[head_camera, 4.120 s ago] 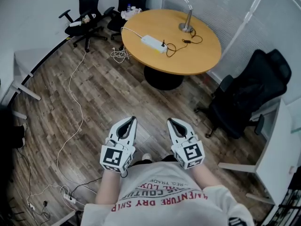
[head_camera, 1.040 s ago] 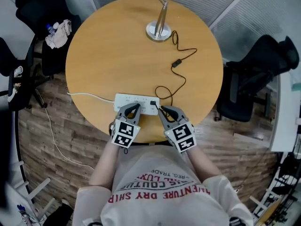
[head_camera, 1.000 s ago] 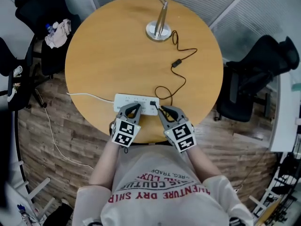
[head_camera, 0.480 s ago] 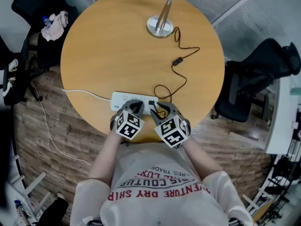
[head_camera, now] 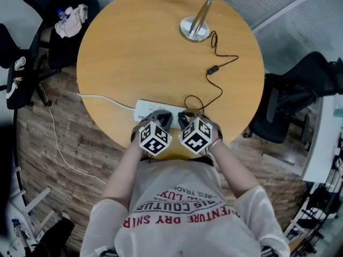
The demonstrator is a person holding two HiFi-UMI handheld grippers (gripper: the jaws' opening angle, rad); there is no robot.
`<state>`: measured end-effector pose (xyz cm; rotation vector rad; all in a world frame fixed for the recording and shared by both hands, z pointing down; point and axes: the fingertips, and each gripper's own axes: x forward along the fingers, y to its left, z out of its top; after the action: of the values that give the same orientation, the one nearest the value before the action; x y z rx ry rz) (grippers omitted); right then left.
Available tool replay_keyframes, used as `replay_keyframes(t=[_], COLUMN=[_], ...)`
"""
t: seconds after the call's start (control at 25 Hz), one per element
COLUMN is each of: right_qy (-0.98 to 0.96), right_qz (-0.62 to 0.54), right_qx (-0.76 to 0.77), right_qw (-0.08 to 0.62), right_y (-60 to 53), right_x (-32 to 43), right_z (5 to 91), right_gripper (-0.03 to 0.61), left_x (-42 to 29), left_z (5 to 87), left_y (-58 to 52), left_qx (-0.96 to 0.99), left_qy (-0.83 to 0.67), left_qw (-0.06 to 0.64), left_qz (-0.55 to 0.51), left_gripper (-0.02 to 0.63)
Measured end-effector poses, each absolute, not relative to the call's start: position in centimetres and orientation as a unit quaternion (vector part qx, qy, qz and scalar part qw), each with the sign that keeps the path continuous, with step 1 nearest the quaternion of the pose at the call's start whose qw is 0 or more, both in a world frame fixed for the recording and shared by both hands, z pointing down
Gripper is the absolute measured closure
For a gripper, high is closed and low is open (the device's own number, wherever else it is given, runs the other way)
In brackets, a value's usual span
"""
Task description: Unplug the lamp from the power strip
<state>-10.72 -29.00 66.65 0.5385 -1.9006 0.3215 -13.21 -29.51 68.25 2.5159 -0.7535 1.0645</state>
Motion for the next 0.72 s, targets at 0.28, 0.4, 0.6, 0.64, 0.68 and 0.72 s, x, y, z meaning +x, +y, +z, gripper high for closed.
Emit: replay_keyframes(t=[0.28, 0.4, 0.6, 0.64, 0.68, 0.72], right_qy=[-0.786, -0.791, -0.797, -0.796, -0.795, -0.795], right_qz=[0.073, 0.086, 0.1, 0.097, 0.095, 0.091], right_qx=[0.163, 0.138, 0.12, 0.122, 0.123, 0.125], right_qw=[0.592, 0.589, 0.584, 0.585, 0.586, 0.587], right_y=[-29.0, -28.9, -29.1, -29.1, -29.1, -29.1], right_x=[-10.8, -10.8, -10.7, -10.6, -10.6, -10.6], right_z=[68.1, 67.9, 67.9, 67.9, 67.9, 67.9], right_gripper=[0.479, 0.483, 0.494, 0.494, 0.495, 0.497], left_x=[-13.0, -13.0, -12.8, -12.8, -12.8, -12.8], left_z=[68.3, 68.3, 68.2, 68.2, 68.3, 68.3], left_y=[-29.5, -29.4, -29.4, -29.5, -29.5, -29.5], left_qx=[0.879, 0.884, 0.888, 0.888, 0.888, 0.888], left_qy=[-0.24, -0.212, -0.202, -0.205, -0.208, -0.211], left_qw=[0.17, 0.167, 0.152, 0.147, 0.142, 0.14], left_qz=[0.376, 0.381, 0.384, 0.384, 0.384, 0.383], left_gripper=[0.584, 0.584, 0.584, 0.586, 0.585, 0.585])
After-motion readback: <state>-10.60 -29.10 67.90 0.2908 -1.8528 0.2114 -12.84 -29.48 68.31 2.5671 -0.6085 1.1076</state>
